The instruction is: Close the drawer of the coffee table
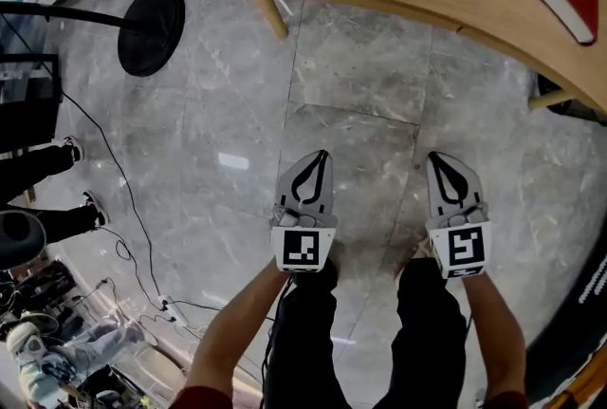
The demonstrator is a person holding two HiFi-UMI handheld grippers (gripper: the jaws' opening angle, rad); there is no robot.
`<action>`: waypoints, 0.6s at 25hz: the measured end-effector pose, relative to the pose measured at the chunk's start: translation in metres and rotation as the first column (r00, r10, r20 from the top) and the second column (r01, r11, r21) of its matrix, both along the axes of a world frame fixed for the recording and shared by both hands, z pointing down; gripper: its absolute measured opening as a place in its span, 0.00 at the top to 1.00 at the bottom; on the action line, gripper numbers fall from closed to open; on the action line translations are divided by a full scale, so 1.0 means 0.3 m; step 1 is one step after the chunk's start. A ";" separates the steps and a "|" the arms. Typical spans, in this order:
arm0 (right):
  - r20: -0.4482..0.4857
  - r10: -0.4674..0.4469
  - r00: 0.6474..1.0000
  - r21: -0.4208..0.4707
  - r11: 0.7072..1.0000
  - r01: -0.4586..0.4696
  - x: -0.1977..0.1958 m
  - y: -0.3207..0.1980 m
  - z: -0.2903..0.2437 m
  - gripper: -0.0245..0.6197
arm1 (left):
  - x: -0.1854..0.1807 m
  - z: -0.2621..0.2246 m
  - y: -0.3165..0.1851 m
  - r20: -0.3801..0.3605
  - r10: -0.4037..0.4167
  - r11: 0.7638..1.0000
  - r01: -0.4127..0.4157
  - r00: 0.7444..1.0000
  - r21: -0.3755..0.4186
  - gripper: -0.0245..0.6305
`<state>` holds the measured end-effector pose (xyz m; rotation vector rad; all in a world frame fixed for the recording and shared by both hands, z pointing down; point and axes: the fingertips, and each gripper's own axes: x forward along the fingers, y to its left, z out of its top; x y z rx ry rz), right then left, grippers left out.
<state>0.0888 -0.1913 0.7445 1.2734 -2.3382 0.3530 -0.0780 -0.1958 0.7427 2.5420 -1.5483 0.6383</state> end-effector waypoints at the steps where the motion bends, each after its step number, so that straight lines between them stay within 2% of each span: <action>1: -0.001 -0.003 1.000 -0.016 1.000 0.003 -0.002 0.023 -0.064 0.96 | -0.012 -0.063 0.019 -0.014 -0.038 0.999 0.038 0.999 -0.031 0.95; 5: -0.077 0.029 0.997 -0.118 0.992 -0.038 0.006 0.104 -0.323 0.96 | -0.058 -0.290 0.120 -0.021 -0.150 0.970 0.143 0.988 -0.198 0.95; 10: -0.202 0.074 0.977 -0.177 0.978 -0.111 0.034 0.151 -0.656 0.96 | -0.069 -0.593 0.221 -0.045 -0.181 0.927 0.155 0.983 -0.341 0.95; 15: -0.153 0.207 0.966 -0.256 0.936 -0.241 0.082 0.182 -0.983 0.97 | -0.076 -0.914 0.286 -0.047 -0.204 0.897 0.167 0.978 -0.410 0.95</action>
